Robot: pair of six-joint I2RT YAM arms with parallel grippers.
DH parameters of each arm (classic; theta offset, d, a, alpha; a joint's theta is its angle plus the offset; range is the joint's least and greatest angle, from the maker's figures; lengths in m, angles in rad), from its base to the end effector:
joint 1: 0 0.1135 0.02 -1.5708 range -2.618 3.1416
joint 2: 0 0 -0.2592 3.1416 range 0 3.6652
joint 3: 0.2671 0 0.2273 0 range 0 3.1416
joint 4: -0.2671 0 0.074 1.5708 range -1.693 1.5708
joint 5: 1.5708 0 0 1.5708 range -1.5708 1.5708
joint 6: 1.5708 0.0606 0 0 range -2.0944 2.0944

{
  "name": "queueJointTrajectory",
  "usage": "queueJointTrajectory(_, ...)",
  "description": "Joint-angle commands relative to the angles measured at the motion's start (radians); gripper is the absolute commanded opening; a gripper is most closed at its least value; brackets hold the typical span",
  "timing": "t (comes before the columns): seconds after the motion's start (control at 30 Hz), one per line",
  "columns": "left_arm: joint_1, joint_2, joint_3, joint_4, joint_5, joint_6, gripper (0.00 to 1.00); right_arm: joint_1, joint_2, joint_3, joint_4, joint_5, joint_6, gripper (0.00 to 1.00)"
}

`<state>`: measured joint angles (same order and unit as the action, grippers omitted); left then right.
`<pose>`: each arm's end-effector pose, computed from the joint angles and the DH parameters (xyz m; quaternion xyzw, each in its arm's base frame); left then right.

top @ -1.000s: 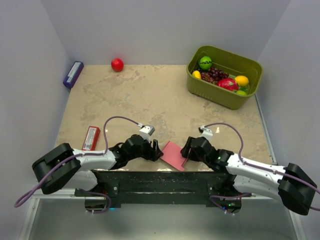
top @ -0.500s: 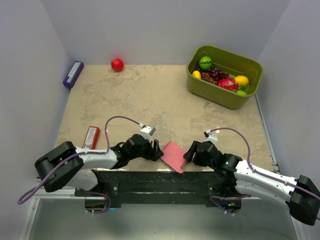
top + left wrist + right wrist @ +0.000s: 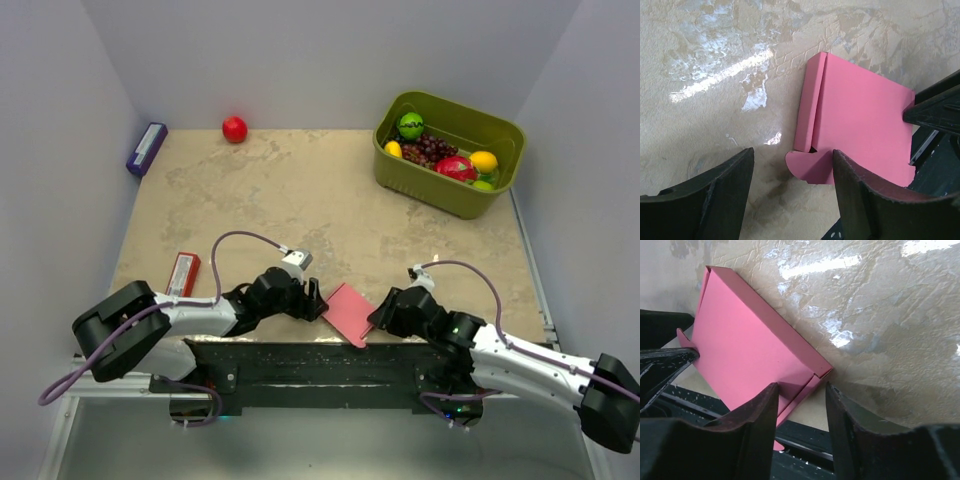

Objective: Fold the paper box

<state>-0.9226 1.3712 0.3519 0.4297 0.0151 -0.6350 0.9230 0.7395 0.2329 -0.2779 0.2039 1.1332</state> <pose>0.1481 -0.1970 0.1374 0.1299 0.8724 -0.3357 0.3307 0.0965 0.1072 0.1401 0.1352 0.9097 0.2778 0.2773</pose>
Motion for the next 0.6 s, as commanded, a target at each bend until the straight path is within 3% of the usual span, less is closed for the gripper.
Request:
queueJointTrajectory(0.0, 0.004, 0.008, 0.024, 0.000, 0.003, 0.014, 0.68, 0.005, 0.021, -0.049, 0.034, -0.023, 0.027, 0.35)
queueJointTrajectory(0.17, 0.005, -0.024, 0.033, -0.011, 0.006, 0.005, 0.79, 0.007, 0.043, -0.069, 0.026, 0.003, 0.025, 0.24)
queueJointTrajectory(0.3, 0.007, -0.075, 0.053, -0.025, -0.003, 0.011, 0.85, 0.007, 0.038, -0.078, 0.025, 0.011, 0.023, 0.22)
queueJointTrajectory(0.43, 0.019, -0.067, 0.071, -0.049, -0.012, 0.027, 0.83, 0.007, 0.023, -0.081, 0.020, 0.015, 0.023, 0.22)
queueJointTrajectory(0.57, 0.028, -0.034, 0.053, -0.031, -0.006, 0.029, 0.75, 0.007, 0.014, -0.080, 0.008, 0.020, 0.025, 0.22)
